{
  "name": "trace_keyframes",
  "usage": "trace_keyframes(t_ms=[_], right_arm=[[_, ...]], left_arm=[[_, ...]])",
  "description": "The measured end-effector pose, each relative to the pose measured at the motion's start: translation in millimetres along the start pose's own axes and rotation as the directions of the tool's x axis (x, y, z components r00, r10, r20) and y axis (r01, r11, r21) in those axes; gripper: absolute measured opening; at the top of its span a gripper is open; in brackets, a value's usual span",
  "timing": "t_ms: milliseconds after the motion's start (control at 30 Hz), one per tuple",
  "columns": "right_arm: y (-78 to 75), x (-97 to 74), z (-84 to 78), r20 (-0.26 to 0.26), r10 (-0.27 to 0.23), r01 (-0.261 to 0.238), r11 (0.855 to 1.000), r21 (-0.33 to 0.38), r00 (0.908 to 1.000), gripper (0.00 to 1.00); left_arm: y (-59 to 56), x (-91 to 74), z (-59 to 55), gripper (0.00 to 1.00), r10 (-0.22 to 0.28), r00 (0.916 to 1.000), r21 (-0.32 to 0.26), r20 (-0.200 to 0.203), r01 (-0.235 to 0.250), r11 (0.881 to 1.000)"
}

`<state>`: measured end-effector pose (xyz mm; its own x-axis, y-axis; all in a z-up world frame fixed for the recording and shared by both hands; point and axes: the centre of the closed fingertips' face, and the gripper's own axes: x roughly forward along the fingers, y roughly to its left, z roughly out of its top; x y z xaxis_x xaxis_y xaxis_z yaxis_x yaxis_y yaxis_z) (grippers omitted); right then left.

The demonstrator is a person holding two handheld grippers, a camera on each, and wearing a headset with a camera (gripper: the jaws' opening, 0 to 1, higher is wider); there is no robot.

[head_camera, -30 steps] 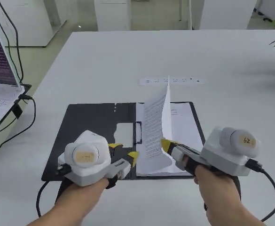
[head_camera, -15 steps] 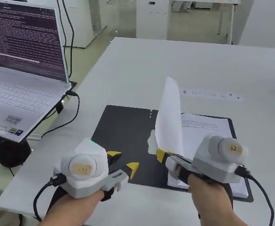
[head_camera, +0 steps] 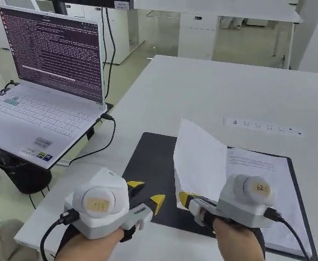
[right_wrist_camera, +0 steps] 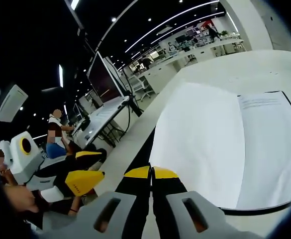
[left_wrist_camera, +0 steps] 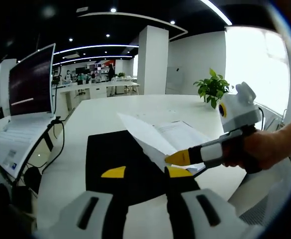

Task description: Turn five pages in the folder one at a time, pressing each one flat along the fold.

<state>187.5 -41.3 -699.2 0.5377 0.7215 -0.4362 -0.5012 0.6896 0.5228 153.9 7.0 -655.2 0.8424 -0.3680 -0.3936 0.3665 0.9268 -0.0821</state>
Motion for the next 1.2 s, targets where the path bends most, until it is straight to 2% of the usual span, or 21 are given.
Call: trace_keyframes(t_ms=[167, 333, 433, 467, 800, 1067, 1200], right_arm=[[2.4, 14.6, -8.7, -0.038, -0.003, 0.002, 1.0, -0.021, 0.9993, 0.0], [5.4, 30.8, -18.7, -0.087, 0.007, -0.007, 1.0, -0.005, 0.9962, 0.0], [6.8, 39.5, -24.4, -0.113, 0.004, -0.006, 1.0, -0.019, 0.9936, 0.0], [6.9, 43.7, -27.4, -0.123, 0.009, -0.01, 1.0, -0.011, 0.9924, 0.0], [-0.8, 69.4, -50.2, -0.183, -0.015, 0.015, 1.0, -0.002, 0.9831, 0.0], [-3.4, 73.0, -55.9, -0.18, -0.025, 0.029, 0.999, 0.02, 0.9833, 0.0], [-3.0, 74.8, -58.2, -0.178, -0.023, 0.025, 1.0, 0.008, 0.9838, 0.0]], left_arm=[[3.4, -3.4, -2.5, 0.28, 0.006, 1.0, 0.008, -0.005, -0.006, 1.0], [8.6, -5.5, -6.5, 0.27, 0.024, 0.9996, -0.011, -0.011, -0.024, 1.0], [11.7, -5.8, -4.5, 0.27, 0.039, 0.9992, -0.016, -0.005, -0.039, 0.999], [14.7, -5.7, -7.0, 0.26, 0.055, 0.9983, -0.019, -0.019, -0.055, 0.998], [23.4, -2.6, -12.5, 0.25, 0.085, 0.9961, -0.046, -0.025, -0.086, 0.995], [30.0, 1.2, -21.7, 0.23, 0.11, 0.9925, -0.057, -0.053, -0.113, 0.992], [31.7, 2.3, -24.9, 0.22, 0.116, 0.9915, -0.054, -0.06, -0.119, 0.991]])
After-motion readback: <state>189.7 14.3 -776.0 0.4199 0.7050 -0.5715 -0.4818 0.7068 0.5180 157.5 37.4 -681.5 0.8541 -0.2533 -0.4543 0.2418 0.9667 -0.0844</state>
